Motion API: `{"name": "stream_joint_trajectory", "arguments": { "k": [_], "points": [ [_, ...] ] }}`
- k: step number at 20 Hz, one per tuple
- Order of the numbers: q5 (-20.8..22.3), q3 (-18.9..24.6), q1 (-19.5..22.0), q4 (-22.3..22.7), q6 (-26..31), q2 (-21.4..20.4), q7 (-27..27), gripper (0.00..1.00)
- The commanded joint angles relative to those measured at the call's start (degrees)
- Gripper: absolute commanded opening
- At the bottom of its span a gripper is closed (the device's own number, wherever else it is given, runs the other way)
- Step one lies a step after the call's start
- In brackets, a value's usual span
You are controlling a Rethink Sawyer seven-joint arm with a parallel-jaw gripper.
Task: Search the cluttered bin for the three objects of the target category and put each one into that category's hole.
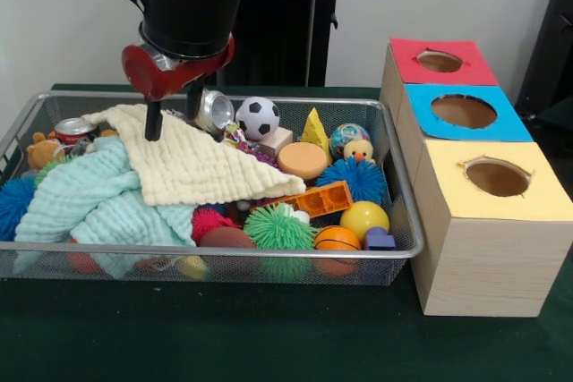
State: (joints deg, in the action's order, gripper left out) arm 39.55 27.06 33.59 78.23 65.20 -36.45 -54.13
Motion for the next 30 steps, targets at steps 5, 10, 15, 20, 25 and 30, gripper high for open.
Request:
{"name": "stream_joint_trajectory", "arguments": {
  "k": [5,10,15,20,25,30],
  "points": [
    [0.47,0.93,3.44,9.41,-4.35,0.18,6.17,1.0],
    [1.29,1.52,4.99,11.14,-6.55,-0.41,6.77,1.0],
    [1.54,2.53,6.52,12.94,-9.98,-0.85,6.72,1.0],
    [-0.18,3.7,8.98,16.24,-13.45,-1.06,6.01,1.0],
    [-0.39,3.84,9.56,17.73,-16.31,-0.67,4.25,1.0],
    [-0.52,3.21,8.61,17.34,-17.0,0.39,2.04,1.0]
  ]
}}
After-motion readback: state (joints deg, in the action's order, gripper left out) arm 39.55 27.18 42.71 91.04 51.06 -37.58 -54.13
